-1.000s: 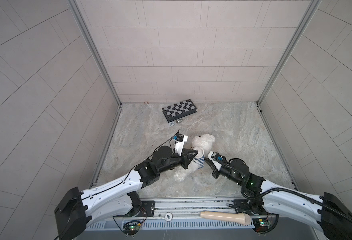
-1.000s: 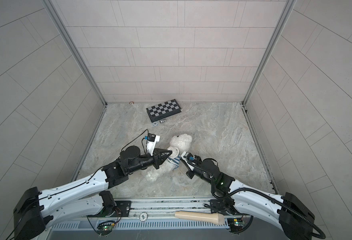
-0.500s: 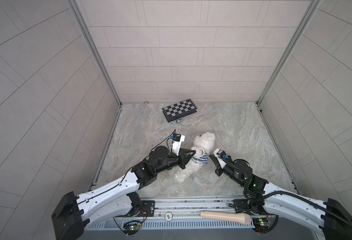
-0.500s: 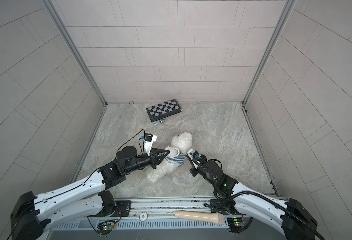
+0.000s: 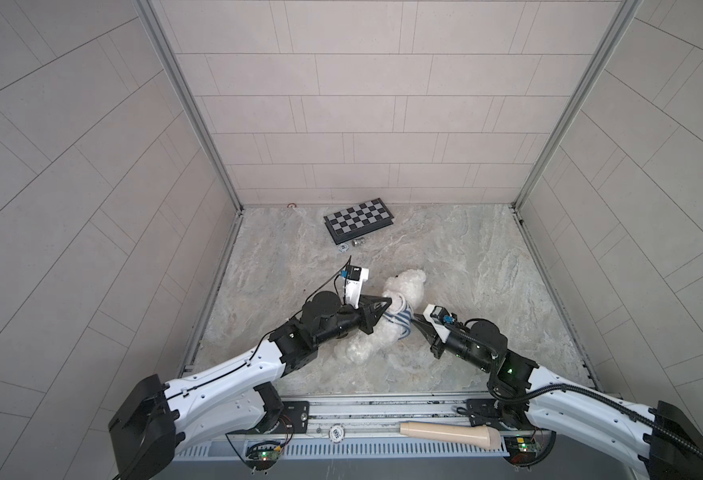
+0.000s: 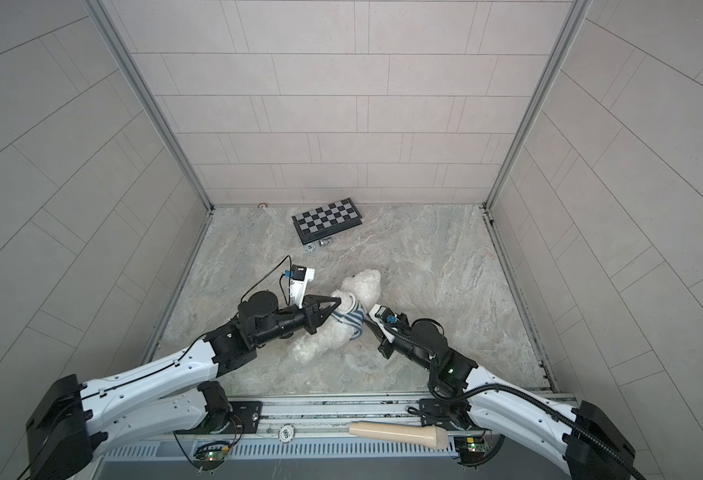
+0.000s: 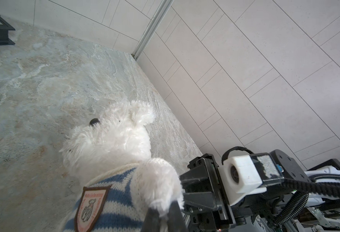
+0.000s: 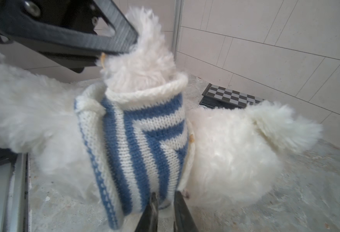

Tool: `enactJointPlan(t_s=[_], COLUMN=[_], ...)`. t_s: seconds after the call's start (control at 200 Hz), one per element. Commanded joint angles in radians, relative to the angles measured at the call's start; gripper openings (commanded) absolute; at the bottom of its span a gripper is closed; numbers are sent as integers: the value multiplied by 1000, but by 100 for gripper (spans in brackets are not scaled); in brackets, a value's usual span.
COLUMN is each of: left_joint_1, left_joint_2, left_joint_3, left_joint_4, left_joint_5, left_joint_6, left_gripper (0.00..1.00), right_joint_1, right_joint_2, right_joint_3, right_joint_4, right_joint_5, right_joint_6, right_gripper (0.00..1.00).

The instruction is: Dress the teddy bear

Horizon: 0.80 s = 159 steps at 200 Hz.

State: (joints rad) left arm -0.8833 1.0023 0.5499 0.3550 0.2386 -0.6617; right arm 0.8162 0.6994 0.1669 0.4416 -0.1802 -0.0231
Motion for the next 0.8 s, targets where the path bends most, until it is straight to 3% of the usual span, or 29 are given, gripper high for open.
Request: enactJointPlan(t_s=[0.0,0.15,0.305,0.531,0.791], left_joint_1=[10,10,10,10,10], left_joint_2=[1,2,21,42,44], left_joint_3=[1,3,5,16,5], left_joint_4=[65,29,44,65,95], left_joint_5=[-16,-26,-26,-15,-11], left_joint_6=[1,16,11,-1,-13], left_gripper=[0,0,0,0,0], right_joint_1=[-2,6,19,45,55], right_joint_2=[-34,-91,-58,90,173], right_joint_3=[6,10,31,67,90], right_joint_4=[-30,-46,-2,81,91], right_joint_5=[-61,-68,-94,-101,-60], right_joint_6=[-28,-18,-3,-12,-35], right_gripper=[23,34,36,34,21])
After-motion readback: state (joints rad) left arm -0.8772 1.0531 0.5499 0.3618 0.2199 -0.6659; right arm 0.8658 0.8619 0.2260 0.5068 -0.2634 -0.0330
